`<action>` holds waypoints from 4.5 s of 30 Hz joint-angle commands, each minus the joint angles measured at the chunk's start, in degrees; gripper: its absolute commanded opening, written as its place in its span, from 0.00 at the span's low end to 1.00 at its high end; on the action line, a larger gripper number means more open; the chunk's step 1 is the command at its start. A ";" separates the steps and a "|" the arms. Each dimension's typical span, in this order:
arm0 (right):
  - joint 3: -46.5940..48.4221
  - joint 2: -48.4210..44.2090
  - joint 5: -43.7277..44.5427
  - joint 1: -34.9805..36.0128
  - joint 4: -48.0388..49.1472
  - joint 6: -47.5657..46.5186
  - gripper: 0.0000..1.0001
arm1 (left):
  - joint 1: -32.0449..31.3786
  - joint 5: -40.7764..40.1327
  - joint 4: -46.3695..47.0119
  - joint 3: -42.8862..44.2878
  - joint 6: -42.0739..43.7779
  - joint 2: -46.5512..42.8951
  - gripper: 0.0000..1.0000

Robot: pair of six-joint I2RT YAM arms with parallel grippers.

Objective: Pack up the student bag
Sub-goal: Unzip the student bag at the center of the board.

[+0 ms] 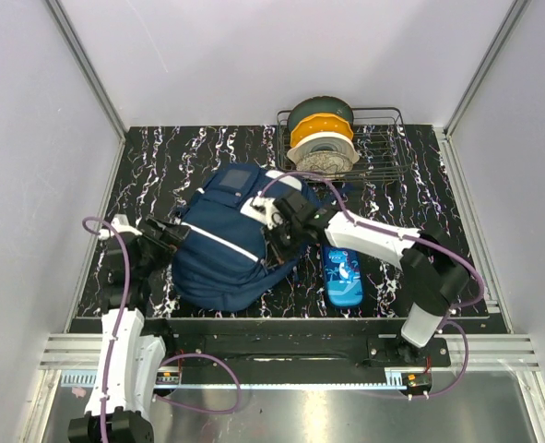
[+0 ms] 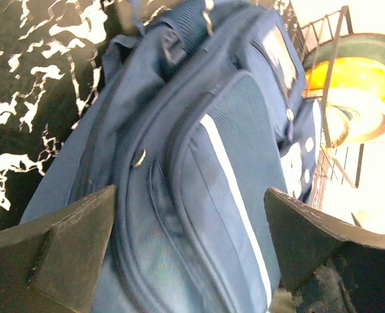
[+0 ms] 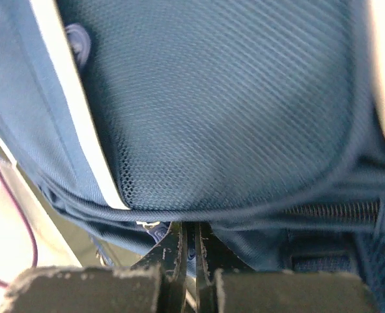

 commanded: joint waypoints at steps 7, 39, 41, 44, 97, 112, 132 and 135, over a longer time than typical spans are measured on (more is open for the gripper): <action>8.22 3.72 -2.27 -5.95 9.68 8.47 0.00 | -1.33 10.13 -9.28 17.85 15.80 1.21 0.99; -0.48 -5.50 18.19 8.91 14.16 23.68 0.56 | -1.77 10.32 -20.54 21.37 20.74 -3.89 0.99; -0.92 -7.61 17.49 8.91 13.73 22.71 0.65 | -1.85 10.94 -20.10 21.46 20.83 -3.27 0.99; -1.45 -11.12 21.51 8.74 10.74 22.44 0.66 | -1.77 11.73 -19.57 21.63 21.35 -2.30 0.99; -1.09 0.73 22.05 -11.57 16.36 46.52 0.00 | -69.52 -28.07 -16.94 30.43 0.45 28.28 0.99; -4.79 -4.19 20.82 -11.57 17.59 45.03 0.00 | -70.32 -36.87 -9.99 27.69 -7.56 36.90 0.87; -5.40 -4.45 20.82 -11.57 17.59 43.45 0.00 | -71.82 -33.53 -7.09 32.70 -4.92 37.34 0.82; -5.40 -4.54 20.83 -11.57 17.59 43.54 0.00 | -71.47 -36.43 -9.29 32.10 -6.06 38.48 0.82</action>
